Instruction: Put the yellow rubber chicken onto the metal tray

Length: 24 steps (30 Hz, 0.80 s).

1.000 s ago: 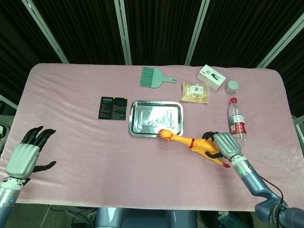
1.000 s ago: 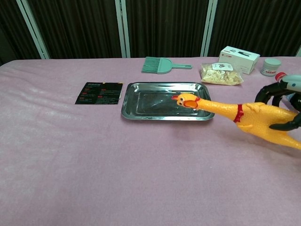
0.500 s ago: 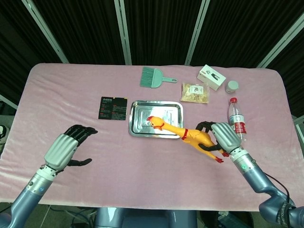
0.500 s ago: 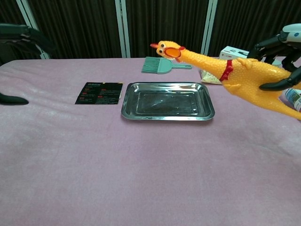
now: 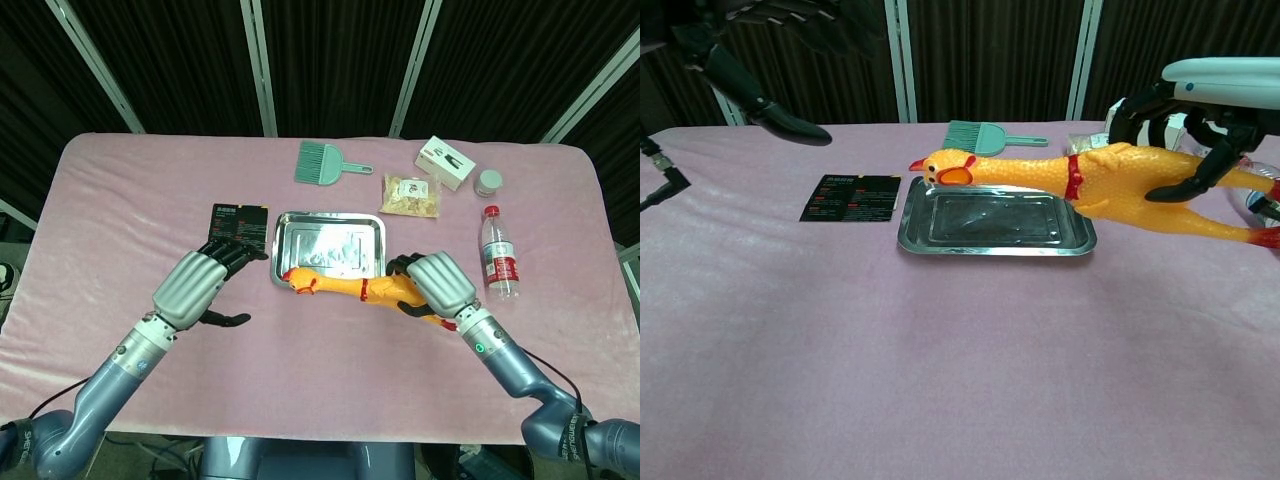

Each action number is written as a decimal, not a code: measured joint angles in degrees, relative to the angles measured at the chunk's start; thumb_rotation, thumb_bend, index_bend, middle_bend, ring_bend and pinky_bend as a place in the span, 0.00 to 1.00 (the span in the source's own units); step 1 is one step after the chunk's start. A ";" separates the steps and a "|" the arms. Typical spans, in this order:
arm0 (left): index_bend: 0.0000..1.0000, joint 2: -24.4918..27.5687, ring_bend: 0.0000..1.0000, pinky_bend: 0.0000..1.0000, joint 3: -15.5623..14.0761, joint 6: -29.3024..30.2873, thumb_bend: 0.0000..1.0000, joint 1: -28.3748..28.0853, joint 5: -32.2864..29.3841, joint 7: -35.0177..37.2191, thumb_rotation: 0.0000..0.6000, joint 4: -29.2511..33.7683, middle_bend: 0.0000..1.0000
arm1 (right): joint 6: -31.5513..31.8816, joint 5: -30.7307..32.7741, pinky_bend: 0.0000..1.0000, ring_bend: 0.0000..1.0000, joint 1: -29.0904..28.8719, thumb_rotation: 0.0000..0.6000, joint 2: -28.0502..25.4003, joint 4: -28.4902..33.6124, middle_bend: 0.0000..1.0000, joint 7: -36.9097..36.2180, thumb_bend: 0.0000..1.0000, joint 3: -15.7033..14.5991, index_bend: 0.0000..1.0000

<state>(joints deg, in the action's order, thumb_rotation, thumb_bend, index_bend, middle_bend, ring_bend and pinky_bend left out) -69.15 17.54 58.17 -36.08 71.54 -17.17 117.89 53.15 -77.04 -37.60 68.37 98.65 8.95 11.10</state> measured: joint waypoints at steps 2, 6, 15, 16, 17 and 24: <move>0.22 -0.78 0.22 0.23 0.78 -0.56 0.10 -1.67 -3.55 -1.78 1.00 0.55 0.24 | 0.20 0.56 0.80 0.71 -0.48 1.00 0.42 0.56 0.67 2.15 0.50 0.24 0.76; 0.24 -3.23 0.22 0.23 2.33 -1.01 0.10 -6.05 -12.60 -6.50 1.00 1.19 0.24 | 0.90 2.86 0.80 0.71 -1.33 1.00 1.02 2.32 0.67 5.82 0.50 1.06 0.76; 0.27 -9.96 0.25 0.23 5.11 3.19 0.12 -18.07 -34.03 -18.89 1.00 0.25 0.25 | 3.03 8.57 0.80 0.71 -3.62 1.00 2.13 5.90 0.67 13.06 0.50 3.28 0.76; 0.27 -10.65 0.25 0.23 5.42 4.00 0.13 -19.49 -36.05 -20.17 1.00 0.04 0.25 | 3.36 9.31 0.80 0.71 -3.98 1.00 2.33 6.23 0.67 14.14 0.50 3.47 0.76; 0.27 -11.35 0.25 0.23 5.74 4.87 0.13 -20.92 -37.91 -21.43 1.00 -0.19 0.25 | 3.61 9.89 0.80 0.71 -4.24 1.00 2.48 6.47 0.67 14.85 0.50 3.59 0.76; 0.27 -15.75 0.25 0.23 7.86 11.33 0.13 -28.39 -45.33 -27.00 1.00 -2.36 0.25 | 5.21 12.02 0.80 0.71 -5.31 1.00 3.28 7.74 0.67 16.91 0.50 3.87 0.77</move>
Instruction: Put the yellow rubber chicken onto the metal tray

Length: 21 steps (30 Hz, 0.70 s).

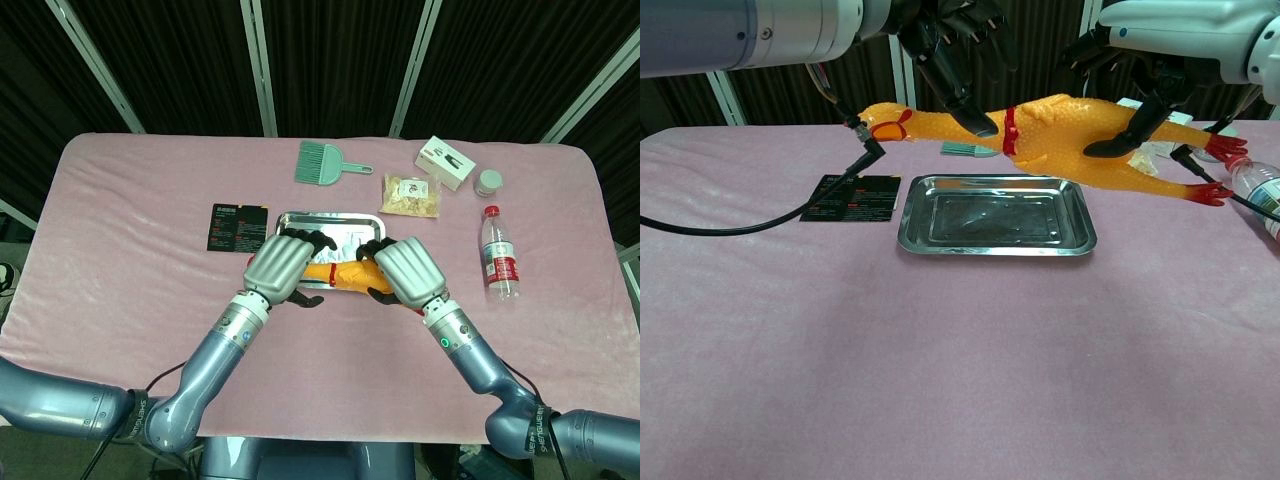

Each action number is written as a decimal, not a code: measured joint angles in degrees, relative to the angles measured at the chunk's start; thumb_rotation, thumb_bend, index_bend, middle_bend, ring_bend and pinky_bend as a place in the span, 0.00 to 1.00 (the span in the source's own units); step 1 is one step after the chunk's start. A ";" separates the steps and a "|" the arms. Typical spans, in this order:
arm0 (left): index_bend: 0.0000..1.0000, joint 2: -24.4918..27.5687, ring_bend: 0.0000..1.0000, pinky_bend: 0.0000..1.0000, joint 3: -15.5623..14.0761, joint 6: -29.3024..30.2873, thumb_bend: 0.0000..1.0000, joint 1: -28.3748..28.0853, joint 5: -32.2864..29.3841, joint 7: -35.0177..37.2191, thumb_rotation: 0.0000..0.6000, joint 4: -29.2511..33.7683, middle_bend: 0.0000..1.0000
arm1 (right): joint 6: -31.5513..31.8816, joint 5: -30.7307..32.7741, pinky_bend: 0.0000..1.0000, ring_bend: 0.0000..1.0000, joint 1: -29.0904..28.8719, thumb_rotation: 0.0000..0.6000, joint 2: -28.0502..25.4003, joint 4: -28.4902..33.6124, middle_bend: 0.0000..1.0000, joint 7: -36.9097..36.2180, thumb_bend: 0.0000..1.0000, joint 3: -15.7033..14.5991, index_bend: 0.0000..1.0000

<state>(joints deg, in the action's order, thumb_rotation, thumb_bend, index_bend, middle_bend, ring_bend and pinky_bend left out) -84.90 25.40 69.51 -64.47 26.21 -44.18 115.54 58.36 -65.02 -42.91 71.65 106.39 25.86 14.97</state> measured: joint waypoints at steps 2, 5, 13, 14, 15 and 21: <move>0.28 -0.49 0.25 0.23 0.11 0.86 0.13 -0.95 -1.20 -0.75 1.00 -0.30 0.25 | 0.59 0.25 0.80 0.71 -0.03 1.00 -0.02 0.13 0.67 -0.09 0.50 0.07 0.77; 0.27 -1.10 0.25 0.23 0.01 2.39 0.13 -2.17 -2.98 -1.56 1.00 -0.76 0.24 | 1.09 0.35 0.80 0.71 -0.03 1.00 -0.23 0.16 0.67 -0.46 0.50 0.08 0.77; 0.28 -2.52 0.25 0.23 -0.55 2.83 0.14 -3.63 -5.56 -1.14 1.00 -2.66 0.24 | 2.13 -0.52 0.80 0.71 -0.04 1.00 -0.15 0.06 0.67 -0.66 0.50 -0.60 0.78; 0.28 -2.78 0.25 0.23 -0.53 2.79 0.15 -3.87 -5.92 -1.06 1.00 -2.90 0.24 | 2.28 -0.61 0.80 0.71 -0.05 1.00 -0.12 0.09 0.67 -0.58 0.50 -0.65 0.78; 0.28 -3.15 0.25 0.23 -0.47 2.80 0.15 -4.25 -6.37 -0.97 1.00 -3.22 0.24 | 2.44 -0.69 0.80 0.71 -0.06 1.00 -0.09 0.12 0.67 -0.48 0.50 -0.70 0.78; 0.30 -4.34 0.25 0.23 -0.31 3.56 0.18 -5.45 -7.66 -0.93 1.00 -4.11 0.25 | 3.12 -0.78 0.80 0.71 -0.27 1.00 0.18 0.50 0.67 -0.21 0.50 -0.69 0.78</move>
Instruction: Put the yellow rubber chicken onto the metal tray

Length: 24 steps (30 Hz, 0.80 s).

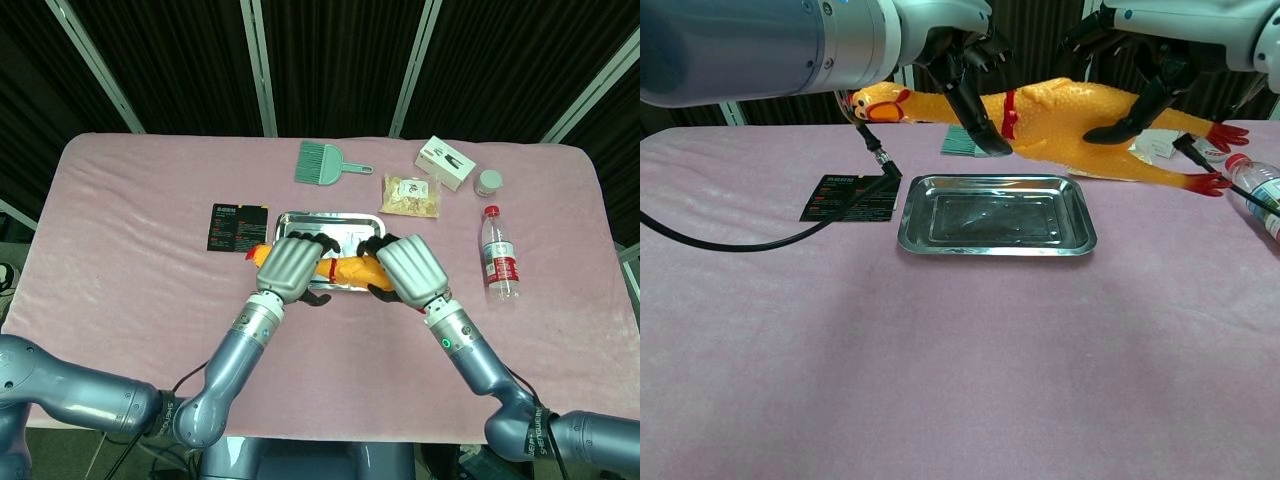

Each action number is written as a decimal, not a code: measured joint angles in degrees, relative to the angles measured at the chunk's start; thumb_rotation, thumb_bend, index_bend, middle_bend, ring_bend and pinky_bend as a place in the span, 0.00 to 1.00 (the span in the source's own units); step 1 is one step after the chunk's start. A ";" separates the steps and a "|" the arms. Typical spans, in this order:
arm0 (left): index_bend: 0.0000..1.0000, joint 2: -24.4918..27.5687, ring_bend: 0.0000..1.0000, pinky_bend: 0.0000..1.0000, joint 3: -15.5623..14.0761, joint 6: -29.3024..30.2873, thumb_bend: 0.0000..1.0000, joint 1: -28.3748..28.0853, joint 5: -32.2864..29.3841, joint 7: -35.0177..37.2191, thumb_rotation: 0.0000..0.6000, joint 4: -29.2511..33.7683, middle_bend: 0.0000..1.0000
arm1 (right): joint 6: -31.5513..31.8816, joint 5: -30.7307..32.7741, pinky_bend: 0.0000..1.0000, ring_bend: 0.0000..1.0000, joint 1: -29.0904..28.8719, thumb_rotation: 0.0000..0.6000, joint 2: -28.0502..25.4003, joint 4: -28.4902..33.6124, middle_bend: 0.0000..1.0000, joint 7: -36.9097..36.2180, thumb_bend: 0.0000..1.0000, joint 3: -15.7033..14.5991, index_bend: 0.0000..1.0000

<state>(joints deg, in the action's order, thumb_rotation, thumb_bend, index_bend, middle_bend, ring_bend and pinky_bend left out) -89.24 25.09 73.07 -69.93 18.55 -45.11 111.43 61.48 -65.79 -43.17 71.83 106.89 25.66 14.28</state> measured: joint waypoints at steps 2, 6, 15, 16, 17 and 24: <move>0.30 -0.40 0.25 0.23 -0.04 0.40 0.21 -0.18 -0.20 0.11 1.00 -0.18 0.25 | 0.12 -0.03 0.80 0.71 -0.15 1.00 0.09 0.06 0.67 0.29 0.50 -0.05 0.78; 0.32 -1.44 0.26 0.23 -0.22 1.61 0.25 -0.35 -0.18 0.68 1.00 -0.87 0.26 | 0.21 0.07 0.80 0.71 -0.38 1.00 0.31 0.04 0.67 0.42 0.50 -0.15 0.78; 0.36 -3.32 0.29 0.26 -0.40 2.97 0.26 -0.29 0.76 2.06 1.00 -2.25 0.29 | 0.20 0.11 0.80 0.72 -0.65 1.00 0.64 -0.21 0.68 0.76 0.51 -0.67 0.78; 0.37 -3.47 0.29 0.26 -0.40 3.04 0.26 -0.26 0.87 2.20 1.00 -2.35 0.30 | 0.19 0.13 0.80 0.72 -0.71 1.00 0.68 -0.21 0.68 0.79 0.51 -0.69 0.78; 0.38 -3.62 0.30 0.27 -0.40 3.10 0.27 -0.23 0.96 2.33 1.00 -2.45 0.31 | 0.20 0.12 0.80 0.72 -0.74 1.00 0.71 -0.21 0.68 0.83 0.51 -0.70 0.78; 0.42 -5.15 0.33 0.29 -0.17 3.94 0.35 -0.04 1.88 3.43 1.00 -3.51 0.35 | 0.35 0.63 0.81 0.72 -1.16 1.00 1.17 0.15 0.68 1.17 0.52 -0.50 0.79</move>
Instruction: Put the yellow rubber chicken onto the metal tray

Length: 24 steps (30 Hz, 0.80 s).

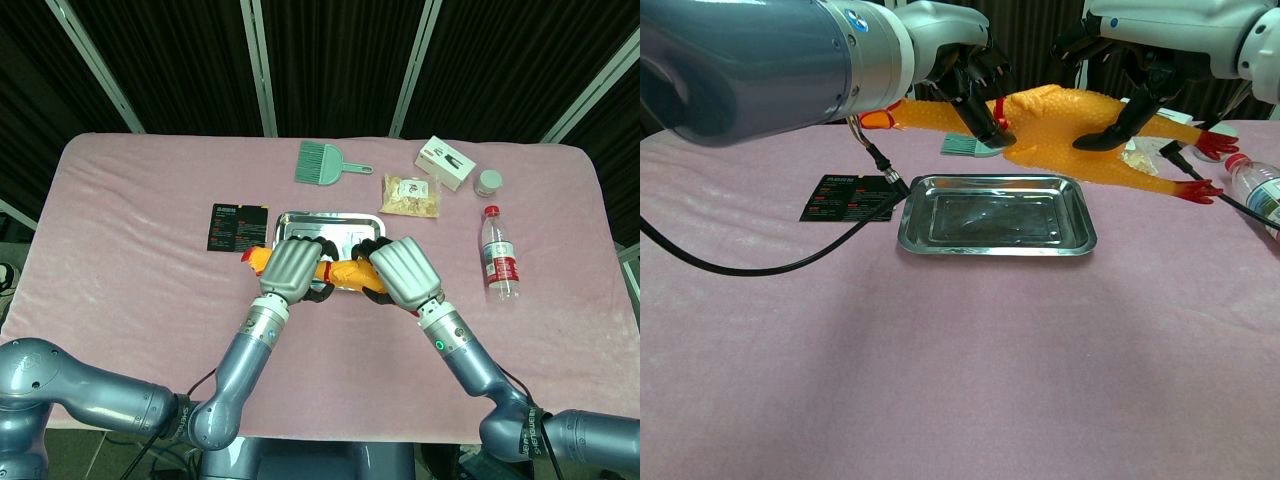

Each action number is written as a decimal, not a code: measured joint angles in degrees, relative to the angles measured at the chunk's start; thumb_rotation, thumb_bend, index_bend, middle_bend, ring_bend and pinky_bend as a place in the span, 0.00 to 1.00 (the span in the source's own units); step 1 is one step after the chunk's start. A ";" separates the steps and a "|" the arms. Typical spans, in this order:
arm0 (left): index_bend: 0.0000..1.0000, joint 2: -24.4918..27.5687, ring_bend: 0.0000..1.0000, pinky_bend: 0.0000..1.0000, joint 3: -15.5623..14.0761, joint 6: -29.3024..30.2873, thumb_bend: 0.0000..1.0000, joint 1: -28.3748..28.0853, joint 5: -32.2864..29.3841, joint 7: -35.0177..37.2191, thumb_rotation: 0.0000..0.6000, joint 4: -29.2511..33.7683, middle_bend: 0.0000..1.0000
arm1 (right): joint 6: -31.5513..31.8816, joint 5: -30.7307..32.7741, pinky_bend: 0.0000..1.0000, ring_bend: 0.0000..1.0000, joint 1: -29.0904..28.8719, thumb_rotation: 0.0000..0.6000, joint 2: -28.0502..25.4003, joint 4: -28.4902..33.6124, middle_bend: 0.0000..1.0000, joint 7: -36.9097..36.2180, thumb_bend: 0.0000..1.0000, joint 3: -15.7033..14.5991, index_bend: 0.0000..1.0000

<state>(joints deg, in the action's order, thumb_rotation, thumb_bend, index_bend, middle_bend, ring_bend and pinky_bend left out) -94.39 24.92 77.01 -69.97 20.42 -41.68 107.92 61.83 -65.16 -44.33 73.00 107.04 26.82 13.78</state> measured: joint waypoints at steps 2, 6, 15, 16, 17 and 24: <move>0.44 -0.26 0.35 0.29 -0.01 0.27 0.38 0.01 0.12 -0.09 1.00 -0.21 0.37 | -0.06 0.35 0.81 0.72 -0.10 1.00 0.03 0.22 0.68 -0.24 0.52 0.14 0.79; 0.50 -0.90 0.39 0.31 0.21 0.89 0.47 0.14 0.31 -0.01 1.00 -0.71 0.42 | -0.04 0.49 0.81 0.73 -0.24 1.00 -0.04 0.49 0.69 -0.47 0.52 0.27 0.80; 0.64 -2.49 0.48 0.34 0.26 2.50 0.57 0.61 2.53 0.70 1.00 -2.10 0.54 | -0.01 1.05 0.82 0.73 -0.27 1.00 -0.17 0.50 0.69 -1.43 0.52 0.38 0.80; 0.66 -2.74 0.49 0.35 0.24 2.87 0.58 0.67 3.01 0.81 1.00 -2.31 0.56 | -0.09 1.19 0.82 0.73 -0.25 1.00 -0.23 0.52 0.69 -1.76 0.52 0.40 0.80; 0.67 -3.05 0.50 0.35 0.21 3.23 0.59 0.75 3.53 0.93 1.00 -2.54 0.58 | -0.18 1.31 0.82 0.73 -0.23 1.00 -0.29 0.55 0.69 -2.07 0.52 0.41 0.80; 0.68 -4.73 0.52 0.37 0.22 4.65 0.57 1.51 6.38 1.67 1.00 -3.97 0.59 | -0.42 1.63 0.82 0.73 -0.16 1.00 -0.55 0.44 0.69 -3.23 0.52 0.44 0.80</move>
<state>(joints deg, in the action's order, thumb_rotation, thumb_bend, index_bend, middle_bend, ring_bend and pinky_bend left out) -99.12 25.14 81.66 -68.46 26.80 -40.02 103.95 61.41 -63.54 -44.49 72.45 107.48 23.60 14.22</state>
